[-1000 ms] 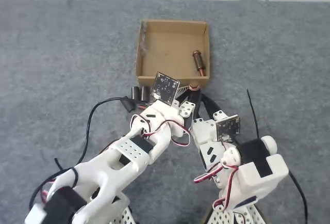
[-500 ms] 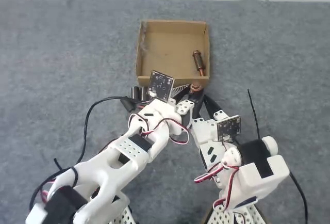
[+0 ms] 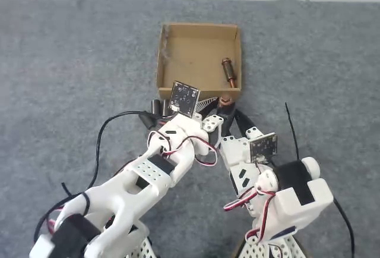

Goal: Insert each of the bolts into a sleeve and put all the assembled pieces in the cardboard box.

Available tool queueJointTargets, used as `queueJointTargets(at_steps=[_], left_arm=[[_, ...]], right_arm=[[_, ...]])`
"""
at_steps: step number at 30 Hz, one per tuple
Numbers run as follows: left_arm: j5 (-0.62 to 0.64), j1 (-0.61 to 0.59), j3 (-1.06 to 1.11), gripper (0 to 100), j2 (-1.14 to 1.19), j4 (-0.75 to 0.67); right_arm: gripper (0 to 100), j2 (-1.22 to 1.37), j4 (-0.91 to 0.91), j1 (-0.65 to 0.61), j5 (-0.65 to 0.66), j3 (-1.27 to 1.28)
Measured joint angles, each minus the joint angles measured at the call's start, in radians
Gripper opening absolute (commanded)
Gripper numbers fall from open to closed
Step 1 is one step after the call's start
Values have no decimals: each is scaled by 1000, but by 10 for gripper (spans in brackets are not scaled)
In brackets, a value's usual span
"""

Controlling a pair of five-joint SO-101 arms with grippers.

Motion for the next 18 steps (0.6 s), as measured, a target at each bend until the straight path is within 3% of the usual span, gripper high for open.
queueJointTargets(at_steps=[18], left_arm=[[-12,6,91,148,-89,2]], right_arm=[[6,0,0,2,-2,3]])
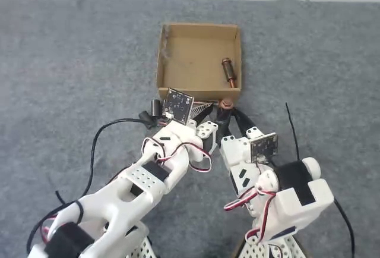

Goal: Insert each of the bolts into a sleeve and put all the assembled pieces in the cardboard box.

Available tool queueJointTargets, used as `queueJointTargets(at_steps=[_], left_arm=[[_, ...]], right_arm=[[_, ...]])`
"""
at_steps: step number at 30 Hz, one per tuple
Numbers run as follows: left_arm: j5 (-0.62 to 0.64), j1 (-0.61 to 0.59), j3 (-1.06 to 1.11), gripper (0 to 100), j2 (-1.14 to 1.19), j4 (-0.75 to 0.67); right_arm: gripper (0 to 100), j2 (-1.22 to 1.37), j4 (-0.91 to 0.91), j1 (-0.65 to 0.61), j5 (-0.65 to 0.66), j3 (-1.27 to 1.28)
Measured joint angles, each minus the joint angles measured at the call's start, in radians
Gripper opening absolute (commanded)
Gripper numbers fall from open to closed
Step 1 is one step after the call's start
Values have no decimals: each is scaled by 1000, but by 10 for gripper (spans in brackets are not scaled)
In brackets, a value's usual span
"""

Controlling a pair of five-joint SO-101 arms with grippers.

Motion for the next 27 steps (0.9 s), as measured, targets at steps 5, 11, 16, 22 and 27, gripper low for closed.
queueJointTargets(at_steps=[5,11,16,22,27], left_arm=[[0,44,11,146,-29,0],[0,58,98,145,-163,2],[-2,58,146,145,-295,61],[-3,-8,147,145,-413,255],[-6,-109,147,145,-497,342]], right_arm=[[6,0,0,3,0,0],[6,0,0,8,0,0],[6,-2,-2,8,0,0],[6,-2,-2,8,0,2],[6,-2,-2,14,0,2]])
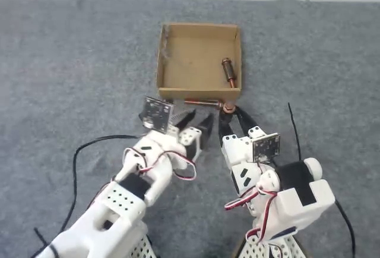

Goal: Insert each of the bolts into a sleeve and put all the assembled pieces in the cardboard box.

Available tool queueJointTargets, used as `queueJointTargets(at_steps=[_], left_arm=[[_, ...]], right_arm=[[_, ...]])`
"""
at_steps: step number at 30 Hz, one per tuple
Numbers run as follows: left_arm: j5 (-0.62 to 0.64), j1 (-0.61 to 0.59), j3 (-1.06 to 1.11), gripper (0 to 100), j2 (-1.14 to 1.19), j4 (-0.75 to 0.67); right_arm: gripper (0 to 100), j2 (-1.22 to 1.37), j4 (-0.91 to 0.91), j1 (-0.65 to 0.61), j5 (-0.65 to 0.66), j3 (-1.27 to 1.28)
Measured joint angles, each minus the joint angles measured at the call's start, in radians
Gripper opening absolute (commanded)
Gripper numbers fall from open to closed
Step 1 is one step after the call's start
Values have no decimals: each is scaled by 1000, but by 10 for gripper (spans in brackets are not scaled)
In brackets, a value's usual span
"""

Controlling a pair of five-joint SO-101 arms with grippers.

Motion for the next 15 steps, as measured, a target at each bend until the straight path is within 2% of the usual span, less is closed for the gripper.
queueJointTargets(at_steps=[9,15], left_arm=[[0,-207,25,145,-157,204],[0,-307,176,144,-278,238]], right_arm=[[6,0,0,-2,0,0],[6,0,0,8,0,0]])
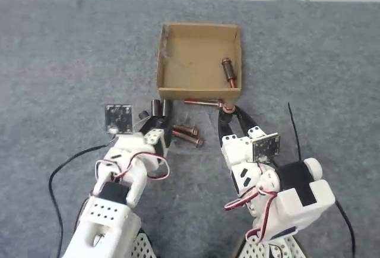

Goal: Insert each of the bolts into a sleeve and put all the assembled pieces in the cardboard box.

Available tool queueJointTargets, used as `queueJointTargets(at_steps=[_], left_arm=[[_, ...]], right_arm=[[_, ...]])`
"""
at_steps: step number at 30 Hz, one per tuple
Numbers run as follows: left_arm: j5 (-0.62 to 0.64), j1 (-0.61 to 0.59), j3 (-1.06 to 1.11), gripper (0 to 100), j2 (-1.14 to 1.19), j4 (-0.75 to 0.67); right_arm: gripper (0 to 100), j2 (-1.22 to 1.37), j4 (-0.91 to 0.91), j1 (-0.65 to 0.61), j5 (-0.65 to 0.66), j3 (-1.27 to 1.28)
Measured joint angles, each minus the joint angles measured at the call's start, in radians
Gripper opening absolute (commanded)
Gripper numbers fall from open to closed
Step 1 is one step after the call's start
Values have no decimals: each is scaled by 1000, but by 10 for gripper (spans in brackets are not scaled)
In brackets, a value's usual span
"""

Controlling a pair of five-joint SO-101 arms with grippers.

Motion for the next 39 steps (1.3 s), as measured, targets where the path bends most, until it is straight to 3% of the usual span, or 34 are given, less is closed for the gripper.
queueJointTargets(at_steps=[7,16,24,29,39], left_arm=[[3,-146,6,144,-227,245],[-5,-169,6,144,-583,678],[-5,-227,6,138,-594,700],[-5,-261,6,17,-594,700],[-109,-256,6,11,-594,704]], right_arm=[[6,-3,0,40,0,0],[6,-3,0,98,0,-51],[6,-3,0,95,0,-195],[6,-2,18,95,0,-308],[6,-2,430,84,0,-601]])
